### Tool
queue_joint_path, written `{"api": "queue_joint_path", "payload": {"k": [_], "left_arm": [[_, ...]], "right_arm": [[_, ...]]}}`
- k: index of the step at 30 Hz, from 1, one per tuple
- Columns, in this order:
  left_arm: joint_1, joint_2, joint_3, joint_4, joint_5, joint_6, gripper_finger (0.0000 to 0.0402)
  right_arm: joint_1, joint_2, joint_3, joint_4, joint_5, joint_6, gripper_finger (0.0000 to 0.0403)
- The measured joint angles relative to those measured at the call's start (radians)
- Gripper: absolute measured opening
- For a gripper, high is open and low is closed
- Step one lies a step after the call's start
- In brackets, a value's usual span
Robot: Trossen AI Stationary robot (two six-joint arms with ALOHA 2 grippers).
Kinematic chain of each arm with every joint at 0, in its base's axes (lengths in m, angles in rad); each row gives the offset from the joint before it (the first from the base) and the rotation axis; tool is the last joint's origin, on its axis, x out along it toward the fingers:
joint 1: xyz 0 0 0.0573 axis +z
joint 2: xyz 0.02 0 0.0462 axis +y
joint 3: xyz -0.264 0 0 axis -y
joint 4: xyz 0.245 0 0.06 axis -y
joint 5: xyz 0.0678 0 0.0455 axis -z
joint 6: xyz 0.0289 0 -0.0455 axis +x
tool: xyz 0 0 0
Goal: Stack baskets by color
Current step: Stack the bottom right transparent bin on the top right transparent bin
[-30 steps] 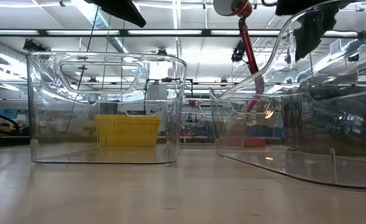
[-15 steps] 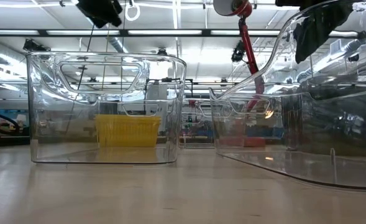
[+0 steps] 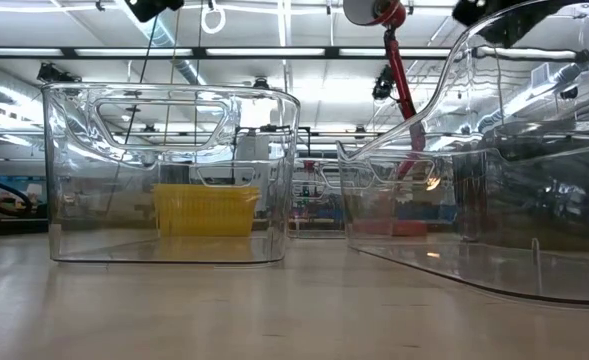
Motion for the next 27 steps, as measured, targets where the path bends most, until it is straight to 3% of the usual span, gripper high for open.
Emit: {"api": "queue_joint_path", "payload": {"k": [8,14,27], "left_arm": [[0.003,0.0,0.002,-0.058,-0.095,0.0,0.0163],[0.002,0.0,0.002,-0.075,-0.102,-0.015,0.016],[0.002,0.0,0.002,-0.076,-0.103,-0.033,0.016]], "right_arm": [[0.097,0.186,0.204,-0.129,0.004,0.01,0.016],[0.134,0.298,0.324,-0.209,0.005,0.06,0.016],[0.16,0.427,0.396,-0.247,-0.008,0.125,0.016]]}}
